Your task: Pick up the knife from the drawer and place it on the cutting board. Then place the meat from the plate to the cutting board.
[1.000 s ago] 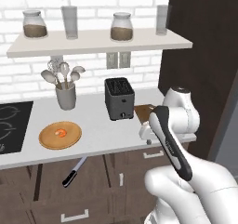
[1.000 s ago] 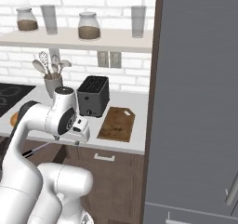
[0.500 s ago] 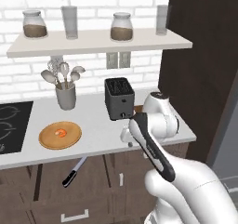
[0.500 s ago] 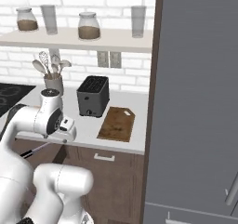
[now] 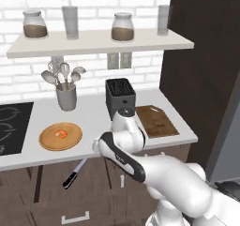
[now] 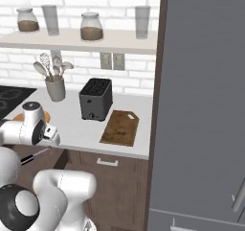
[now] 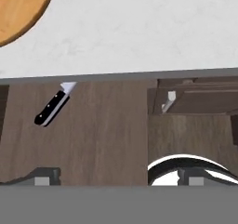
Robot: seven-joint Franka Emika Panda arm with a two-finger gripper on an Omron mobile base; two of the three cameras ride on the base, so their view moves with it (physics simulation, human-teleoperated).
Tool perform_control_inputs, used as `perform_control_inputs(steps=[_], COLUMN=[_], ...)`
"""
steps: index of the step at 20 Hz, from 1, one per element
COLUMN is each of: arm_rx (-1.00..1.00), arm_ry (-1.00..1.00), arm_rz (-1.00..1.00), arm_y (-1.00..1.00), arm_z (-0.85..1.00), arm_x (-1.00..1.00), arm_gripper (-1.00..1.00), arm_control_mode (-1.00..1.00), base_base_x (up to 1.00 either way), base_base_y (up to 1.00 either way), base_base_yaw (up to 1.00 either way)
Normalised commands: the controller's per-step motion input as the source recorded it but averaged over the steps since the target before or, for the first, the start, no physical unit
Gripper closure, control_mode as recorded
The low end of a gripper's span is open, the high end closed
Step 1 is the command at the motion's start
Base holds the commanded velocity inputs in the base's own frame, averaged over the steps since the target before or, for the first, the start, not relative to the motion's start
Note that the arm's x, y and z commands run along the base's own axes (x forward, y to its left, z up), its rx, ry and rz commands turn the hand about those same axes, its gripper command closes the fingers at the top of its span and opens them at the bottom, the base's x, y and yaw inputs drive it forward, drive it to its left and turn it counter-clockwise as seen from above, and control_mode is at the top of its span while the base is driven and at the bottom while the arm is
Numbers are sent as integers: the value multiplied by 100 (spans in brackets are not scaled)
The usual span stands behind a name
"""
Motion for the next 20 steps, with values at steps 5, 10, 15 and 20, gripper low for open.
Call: perform_control_inputs(steps=[5,10,15,20], arm_rx=[0,-3,-7,-6], arm_ry=[1,28,41,16], arm_rz=[3,4,9,7], arm_y=[100,91,46,17], arm_z=[-10,-5,0,-7], arm_x=[3,3,2,-13], arm_gripper=[-100,-100,-100,-100], arm_control_mode=[-100,-100,-100,-100], base_base_x=[0,0,0,0], base_base_y=[0,0,0,0], base_base_yaw=[0,0,0,0])
